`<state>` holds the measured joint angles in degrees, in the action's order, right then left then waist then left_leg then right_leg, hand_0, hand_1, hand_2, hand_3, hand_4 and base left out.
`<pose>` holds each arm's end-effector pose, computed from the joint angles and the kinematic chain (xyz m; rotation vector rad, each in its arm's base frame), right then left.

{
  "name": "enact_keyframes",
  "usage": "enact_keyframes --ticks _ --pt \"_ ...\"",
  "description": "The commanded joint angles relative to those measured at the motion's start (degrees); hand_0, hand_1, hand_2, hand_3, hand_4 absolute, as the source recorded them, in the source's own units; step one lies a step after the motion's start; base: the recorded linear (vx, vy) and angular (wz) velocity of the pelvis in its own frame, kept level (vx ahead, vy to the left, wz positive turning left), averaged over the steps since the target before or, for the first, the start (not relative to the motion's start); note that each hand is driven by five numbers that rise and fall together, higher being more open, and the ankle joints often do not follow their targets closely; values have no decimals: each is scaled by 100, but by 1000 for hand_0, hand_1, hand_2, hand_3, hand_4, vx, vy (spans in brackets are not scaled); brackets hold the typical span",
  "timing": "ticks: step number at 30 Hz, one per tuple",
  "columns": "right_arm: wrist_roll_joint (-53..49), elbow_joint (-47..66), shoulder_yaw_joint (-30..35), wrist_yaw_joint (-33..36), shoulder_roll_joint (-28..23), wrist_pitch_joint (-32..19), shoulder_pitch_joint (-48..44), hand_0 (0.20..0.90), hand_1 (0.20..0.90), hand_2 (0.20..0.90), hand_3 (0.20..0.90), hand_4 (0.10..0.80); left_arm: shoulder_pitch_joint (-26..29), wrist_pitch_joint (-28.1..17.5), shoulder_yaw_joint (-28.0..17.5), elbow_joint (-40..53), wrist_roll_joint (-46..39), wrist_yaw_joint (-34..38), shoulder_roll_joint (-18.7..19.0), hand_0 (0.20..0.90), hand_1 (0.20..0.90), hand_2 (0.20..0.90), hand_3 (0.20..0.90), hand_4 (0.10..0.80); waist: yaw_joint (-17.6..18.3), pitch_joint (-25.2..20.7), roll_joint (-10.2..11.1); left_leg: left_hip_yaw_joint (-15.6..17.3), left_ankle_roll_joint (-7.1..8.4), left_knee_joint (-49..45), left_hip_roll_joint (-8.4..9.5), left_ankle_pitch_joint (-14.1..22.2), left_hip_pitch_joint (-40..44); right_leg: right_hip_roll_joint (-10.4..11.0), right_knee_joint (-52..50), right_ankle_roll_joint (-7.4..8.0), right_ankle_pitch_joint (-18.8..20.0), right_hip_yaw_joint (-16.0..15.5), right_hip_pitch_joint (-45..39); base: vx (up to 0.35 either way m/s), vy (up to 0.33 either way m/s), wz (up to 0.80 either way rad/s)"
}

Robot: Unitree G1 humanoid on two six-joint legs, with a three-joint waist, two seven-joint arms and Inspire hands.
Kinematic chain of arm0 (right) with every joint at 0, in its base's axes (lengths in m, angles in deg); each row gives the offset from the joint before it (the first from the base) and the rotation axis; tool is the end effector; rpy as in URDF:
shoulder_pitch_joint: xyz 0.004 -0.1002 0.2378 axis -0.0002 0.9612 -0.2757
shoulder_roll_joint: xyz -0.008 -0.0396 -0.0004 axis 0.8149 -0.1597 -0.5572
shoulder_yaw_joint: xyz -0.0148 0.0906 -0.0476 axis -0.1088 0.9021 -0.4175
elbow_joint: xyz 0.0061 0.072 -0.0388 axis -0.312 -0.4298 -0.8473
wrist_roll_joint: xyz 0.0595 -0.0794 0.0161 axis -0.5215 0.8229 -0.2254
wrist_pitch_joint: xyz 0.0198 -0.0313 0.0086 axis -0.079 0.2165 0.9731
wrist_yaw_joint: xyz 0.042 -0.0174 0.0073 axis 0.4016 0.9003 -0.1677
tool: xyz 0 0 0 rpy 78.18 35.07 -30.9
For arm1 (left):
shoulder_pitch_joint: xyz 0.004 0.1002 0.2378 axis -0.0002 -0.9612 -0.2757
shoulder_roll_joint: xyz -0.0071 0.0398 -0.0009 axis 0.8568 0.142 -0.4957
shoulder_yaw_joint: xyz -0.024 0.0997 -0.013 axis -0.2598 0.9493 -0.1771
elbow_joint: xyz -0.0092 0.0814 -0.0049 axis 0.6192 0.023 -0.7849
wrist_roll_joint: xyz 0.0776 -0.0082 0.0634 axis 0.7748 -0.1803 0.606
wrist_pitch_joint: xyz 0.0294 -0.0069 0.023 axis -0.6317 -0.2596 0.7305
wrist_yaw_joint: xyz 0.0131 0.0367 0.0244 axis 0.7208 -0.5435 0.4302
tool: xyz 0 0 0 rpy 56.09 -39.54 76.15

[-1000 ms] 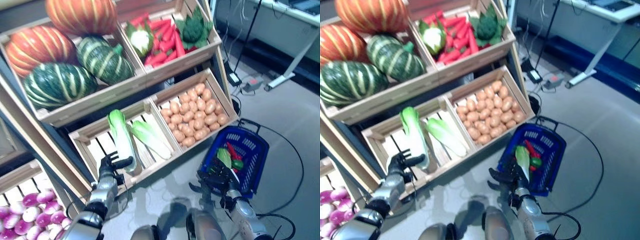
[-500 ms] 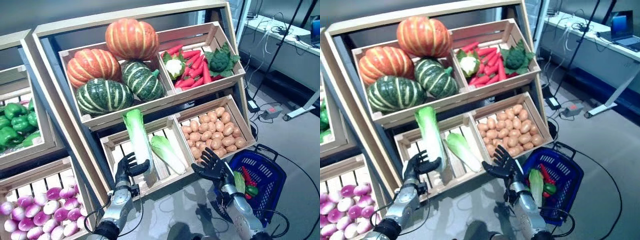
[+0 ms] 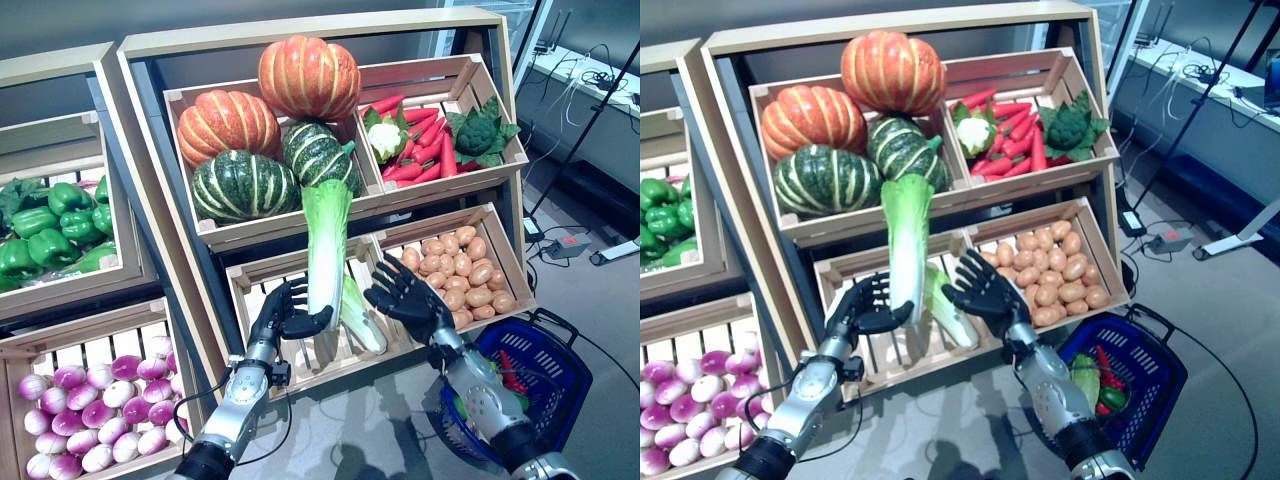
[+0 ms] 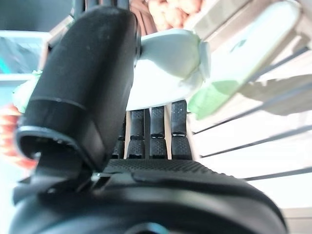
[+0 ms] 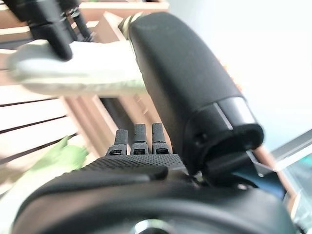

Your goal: Put vegetables into the basket

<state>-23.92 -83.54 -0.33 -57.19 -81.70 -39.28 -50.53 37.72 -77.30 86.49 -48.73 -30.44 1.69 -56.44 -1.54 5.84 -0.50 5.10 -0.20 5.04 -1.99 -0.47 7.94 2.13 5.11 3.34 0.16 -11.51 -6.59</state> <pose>0.2472 -0.1647 0.0336 0.4917 0.1003 0.3652 0.2119 0.1681 0.0056 0.1132 0.1213 -0.0590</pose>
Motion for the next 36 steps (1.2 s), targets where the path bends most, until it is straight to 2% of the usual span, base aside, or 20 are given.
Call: enact_keyframes --ticks 1,7,17,22,27,32,36 --pt "-441 288 251 -247 -33 -247 -792 900 900 900 900 800 841 -910 340 267 188 -120 203 300 300 300 300 400 -49 -571 250 88 -61 -4 195 116 -137 188 -11 -52 219 16 65 31 4 1" --pt "-517 143 103 -69 -118 -33 -1307 900 900 900 900 800 1052 -824 739 499 354 -240 279 300 300 300 300 400 -75 -585 280 65 -93 -4 198 149 -129 186 -11 -40 227 68 77 19 2 0" --pt "-754 -18 31 157 -126 -11 -1908 900 900 900 900 800 1283 -747 1224 604 391 -338 298 300 300 300 300 400 -94 -596 288 18 -98 -4 194 186 -145 185 -11 -25 209 88 93 0 0 0" --pt "-686 -440 -129 267 -178 281 -2125 900 900 900 900 800 1411 -885 1420 642 401 -355 328 300 300 300 300 400 -96 -615 285 2 -94 -4 193 189 -148 190 -11 -19 209 109 97 0 0 0" --pt "-704 -968 -175 862 -215 595 -2204 900 900 900 900 800 1596 -843 1575 932 451 -403 358 300 300 300 300 400 -100 -597 278 -10 -101 -4 192 194 -141 198 -11 -18 221 106 87 0 0 0" --pt "-488 -1297 -200 1554 -164 613 -2397 900 900 900 900 800 1791 -780 1761 1204 554 -292 382 300 300 300 300 400 -91 -574 259 -27 -105 -4 193 200 -150 189 -11 -22 225 140 96 0 0 0" --pt "-325 -1519 -192 1765 -71 660 -2625 900 900 900 900 800 1909 -790 1869 1282 462 -244 354 300 300 300 300 400 -92 -553 240 -43 -114 -4 201 199 -152 183 -11 -30 237 175 106 0 0 0"
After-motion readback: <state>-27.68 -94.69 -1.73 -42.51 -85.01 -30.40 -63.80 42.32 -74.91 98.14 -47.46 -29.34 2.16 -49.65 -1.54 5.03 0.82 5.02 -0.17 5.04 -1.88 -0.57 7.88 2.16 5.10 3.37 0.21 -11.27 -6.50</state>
